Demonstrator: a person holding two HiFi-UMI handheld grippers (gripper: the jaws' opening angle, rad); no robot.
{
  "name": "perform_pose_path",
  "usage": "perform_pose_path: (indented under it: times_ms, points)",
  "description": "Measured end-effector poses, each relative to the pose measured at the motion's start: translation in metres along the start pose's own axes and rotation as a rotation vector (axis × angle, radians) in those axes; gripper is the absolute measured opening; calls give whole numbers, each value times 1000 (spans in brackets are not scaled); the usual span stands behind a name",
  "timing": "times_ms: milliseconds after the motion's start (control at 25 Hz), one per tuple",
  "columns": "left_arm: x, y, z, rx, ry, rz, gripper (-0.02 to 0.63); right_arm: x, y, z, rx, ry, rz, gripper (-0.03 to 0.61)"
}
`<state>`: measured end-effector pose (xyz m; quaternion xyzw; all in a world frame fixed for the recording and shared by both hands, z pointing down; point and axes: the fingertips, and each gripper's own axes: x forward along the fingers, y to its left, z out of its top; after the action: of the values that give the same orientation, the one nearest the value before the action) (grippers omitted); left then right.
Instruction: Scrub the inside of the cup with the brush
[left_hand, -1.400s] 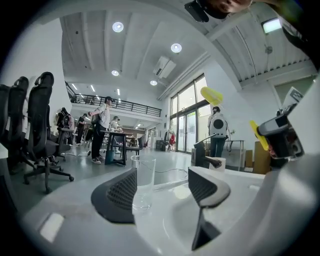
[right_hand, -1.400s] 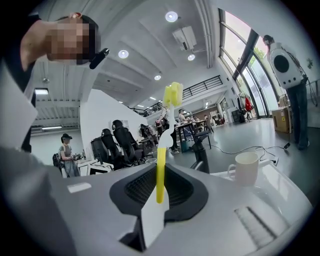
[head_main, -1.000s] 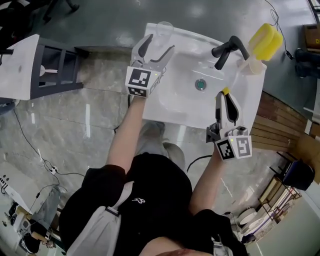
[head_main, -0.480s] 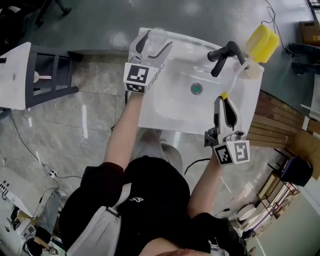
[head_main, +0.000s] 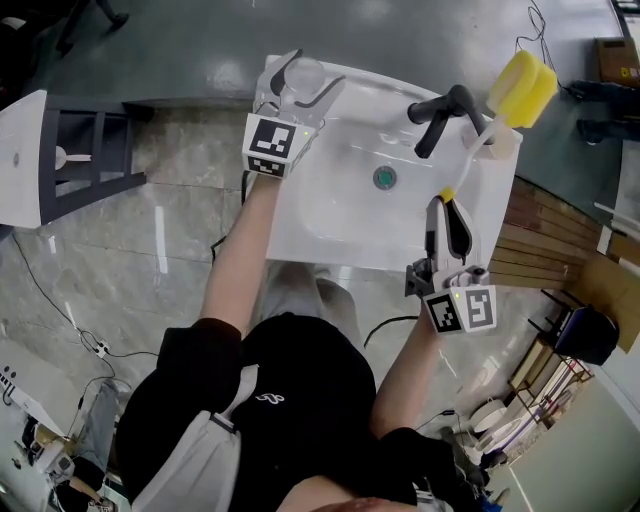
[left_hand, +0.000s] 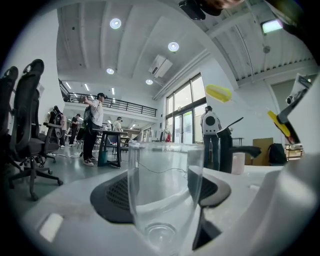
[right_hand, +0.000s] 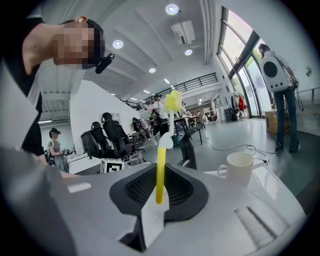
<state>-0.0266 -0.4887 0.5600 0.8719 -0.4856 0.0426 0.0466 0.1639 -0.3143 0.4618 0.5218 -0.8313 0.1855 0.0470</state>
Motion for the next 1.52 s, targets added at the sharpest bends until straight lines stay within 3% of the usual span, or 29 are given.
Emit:
perform_pose_path:
  times_ms: [400,560,920,1520]
  points:
    - [13,-5,-4,35,33,-56,325,-3,-1,2,5,-10,-28,51]
    - [15,-5,-4,75,48,-58,281,-8,-2,4,6,-15,-40,51]
    - [-2,-28,-2,82,82,-130,264,-13,-3,7,29,-34,-27,51]
    - [-78,-56,62,254,135,-184,264,-32,6,0,-3,-7,65,51]
